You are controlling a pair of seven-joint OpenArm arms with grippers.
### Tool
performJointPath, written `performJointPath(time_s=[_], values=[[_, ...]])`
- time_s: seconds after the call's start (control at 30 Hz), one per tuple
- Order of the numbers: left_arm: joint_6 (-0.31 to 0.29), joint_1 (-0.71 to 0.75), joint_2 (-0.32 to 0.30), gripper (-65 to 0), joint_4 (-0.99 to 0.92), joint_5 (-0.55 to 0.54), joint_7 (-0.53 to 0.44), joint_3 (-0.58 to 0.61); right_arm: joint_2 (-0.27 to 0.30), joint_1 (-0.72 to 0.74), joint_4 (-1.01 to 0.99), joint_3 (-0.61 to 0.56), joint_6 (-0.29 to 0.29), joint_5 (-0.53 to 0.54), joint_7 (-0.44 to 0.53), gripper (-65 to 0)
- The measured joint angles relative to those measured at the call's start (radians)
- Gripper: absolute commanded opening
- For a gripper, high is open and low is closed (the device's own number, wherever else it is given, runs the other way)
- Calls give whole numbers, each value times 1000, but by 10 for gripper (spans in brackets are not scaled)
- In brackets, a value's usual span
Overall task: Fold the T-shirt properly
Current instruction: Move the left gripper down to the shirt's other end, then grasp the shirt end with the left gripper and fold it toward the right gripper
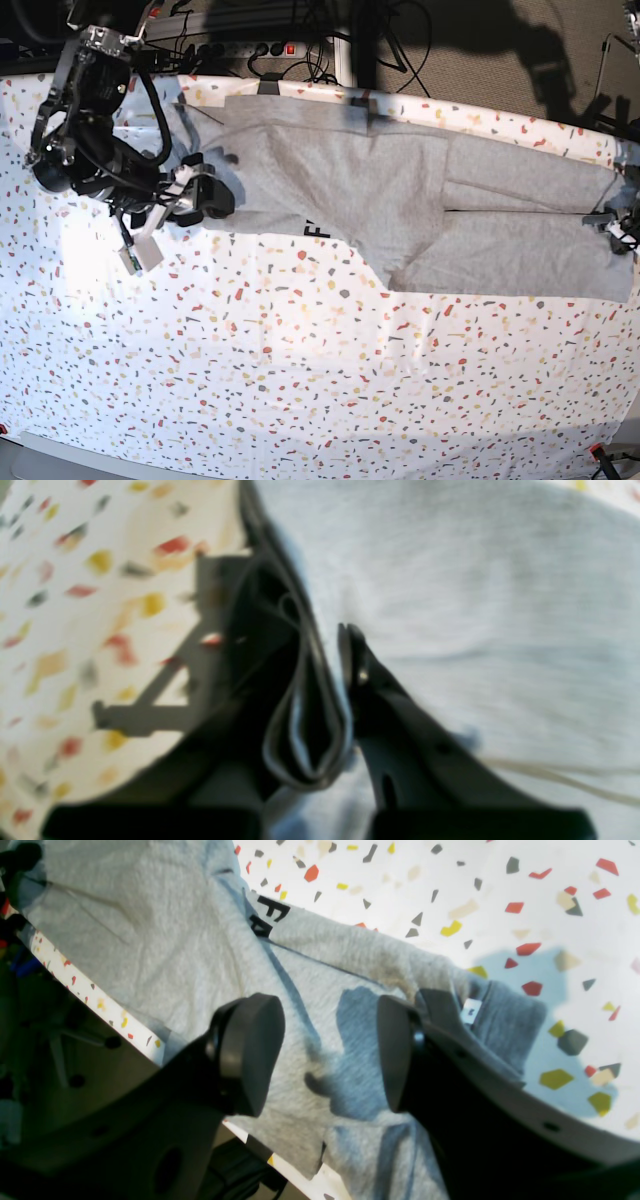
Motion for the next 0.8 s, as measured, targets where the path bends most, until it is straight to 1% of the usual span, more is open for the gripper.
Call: performJointPath(time_s=[0.07, 0.23, 0.3, 0.37, 0.43, 0.6, 0.7, 0.8], values=[[-31, 35, 1, -650, 79, -84, 12, 1, 0, 0, 0, 0, 0, 0, 4, -310], [-27, 171, 4, -650, 328, -212, 121, 2, 0, -2, 1, 0, 0, 0, 4, -310], [-30, 228, 10, -650, 426, -274, 127, 4, -1, -2, 1, 0, 0, 0, 4, -310], [-32, 267, 31, -650, 512, -280, 126, 4, -1, -2, 1, 0, 0, 0, 4, -310], [-25, 292, 78, -650, 583, -280, 127, 2, -7, -1, 1, 0, 0, 0, 4, -310], [-30, 309, 246, -650, 691, -297, 145, 18, -32, 0, 2, -1, 0, 2, 4, -310], [-28, 304, 316, -650, 703, -295, 179, 40, -31, 0, 2, 0, 0, 8, 4, -310], [-29, 305, 367, -650, 703, -252, 179, 75, -32, 0, 2, -1, 0, 9, 4, -310]])
